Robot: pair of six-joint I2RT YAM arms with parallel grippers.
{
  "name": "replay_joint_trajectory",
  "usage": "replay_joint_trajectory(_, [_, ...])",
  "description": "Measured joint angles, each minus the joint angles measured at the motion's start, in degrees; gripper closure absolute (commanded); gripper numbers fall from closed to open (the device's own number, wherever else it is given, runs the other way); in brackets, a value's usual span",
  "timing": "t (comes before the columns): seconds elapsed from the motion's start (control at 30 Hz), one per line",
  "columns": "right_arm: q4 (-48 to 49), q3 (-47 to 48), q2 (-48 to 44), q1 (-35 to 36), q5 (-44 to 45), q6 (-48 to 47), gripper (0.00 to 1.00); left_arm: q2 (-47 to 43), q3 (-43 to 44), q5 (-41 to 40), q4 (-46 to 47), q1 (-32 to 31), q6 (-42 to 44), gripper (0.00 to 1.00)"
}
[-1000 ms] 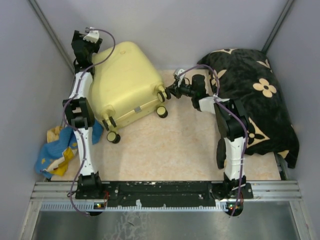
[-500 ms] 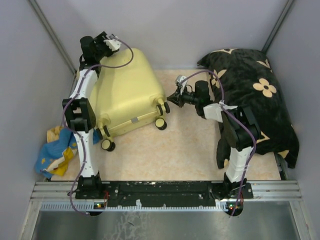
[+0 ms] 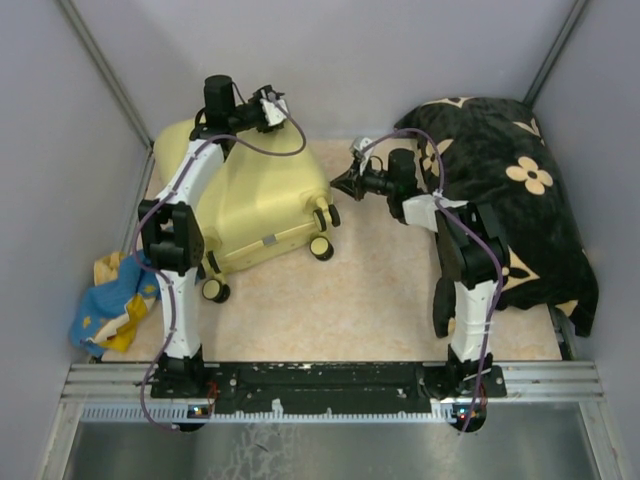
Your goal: Pack the luggage
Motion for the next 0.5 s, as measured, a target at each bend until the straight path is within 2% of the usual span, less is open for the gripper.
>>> replay_joint_trajectory(0.13, [3.0, 6.0, 5.3, 0.7, 1.1, 2.3, 1.00, 0.1, 1.2, 1.8, -1.1, 0.3, -3.0, 0.36])
replay_joint_trajectory(0.27, [4.7, 9.8, 8.7, 1.1, 2.5, 4.6, 1.00, -2.4, -1.8, 3.0, 0.0, 0.9, -9.3, 0.13])
replay_joint_trajectory(0.37, [5.7, 9.9, 9.0, 1.2, 2.6, 5.1, 1.00, -6.1, -6.0, 2.8, 1.7, 2.3, -21.2, 0.05])
replay_joint_trajectory(0.5, [8.0, 8.4, 9.0, 1.5, 2.7, 4.9, 1.00, -10.1, -11.9, 1.4, 3.0, 6.7, -35.8, 0.01])
